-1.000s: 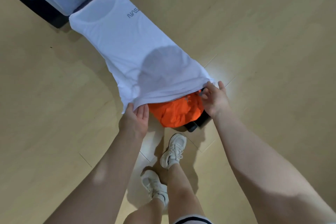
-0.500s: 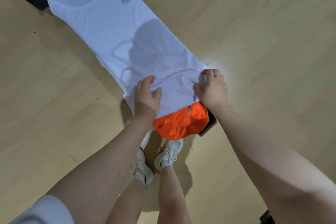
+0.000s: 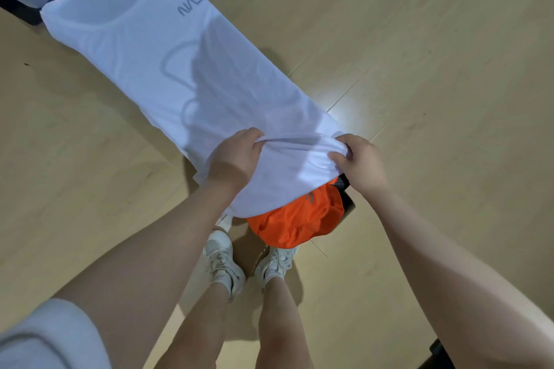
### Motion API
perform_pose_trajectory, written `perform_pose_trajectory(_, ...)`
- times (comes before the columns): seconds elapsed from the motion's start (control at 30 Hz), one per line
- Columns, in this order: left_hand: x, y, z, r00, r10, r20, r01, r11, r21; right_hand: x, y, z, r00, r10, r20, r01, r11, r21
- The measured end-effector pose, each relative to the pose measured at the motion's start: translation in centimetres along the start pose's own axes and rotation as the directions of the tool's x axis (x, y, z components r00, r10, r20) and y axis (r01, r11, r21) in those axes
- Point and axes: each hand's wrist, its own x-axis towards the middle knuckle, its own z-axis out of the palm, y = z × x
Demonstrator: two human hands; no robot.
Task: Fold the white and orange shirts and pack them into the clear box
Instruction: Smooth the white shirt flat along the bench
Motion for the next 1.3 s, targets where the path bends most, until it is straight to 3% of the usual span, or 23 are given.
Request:
perform_pose_trajectory(0.1, -1.4, 0.2, -1.7, 0.998, 0.043, 0.043, -0.039, 0.996, -0.079, -0.5, 1.0, -1.1, 0.996, 0.086, 0.000, -0.086, 0.996, -0.010)
perform_pose_trajectory(0.23, -3.5, 1.0, -4.9, 0.998, -0.032, -0.046, 0.019, 0.969, -0.245, -0.9, -0.2, -3.5, 0.994, 0.103, -0.037, -0.104, 0.994, -0.035)
perform_pose_trajectory(0.47, -4.7, -0.2, -11.6, 0.983, -0.170, -0.069, 0.133, 0.921, -0.365, 1.7, -8.5, -7.8, 0.983, -0.181, -0.027, 0.179, 0.982, -0.063)
perform_pose_trajectory(0.7, -1.3, -5.2, -16.5, 0.940, -0.294, -0.175, 0.212, 0.901, -0.378, 9.3, -18.9, -4.1, 0.927, -0.374, -0.020, 0.364, 0.913, -0.184)
perform_pose_trajectory(0.93, 4.7, -13.8, -21.0, 0.924, -0.336, -0.181, 0.275, 0.916, -0.293, 18.5, -28.2, 1.3, 0.932, -0.357, -0.065, 0.327, 0.904, -0.275)
perform_pose_trajectory(1.1, 10.0, -18.8, -23.7, 0.912, -0.364, -0.189, 0.269, 0.879, -0.394, 25.4, -33.8, 5.1, 0.959, -0.282, -0.007, 0.266, 0.913, -0.309)
perform_pose_trajectory(1.3, 15.7, -23.3, -24.2, 0.893, -0.376, -0.248, 0.242, 0.864, -0.440, 31.3, -36.5, 8.0, 0.974, -0.224, 0.037, 0.214, 0.856, -0.470)
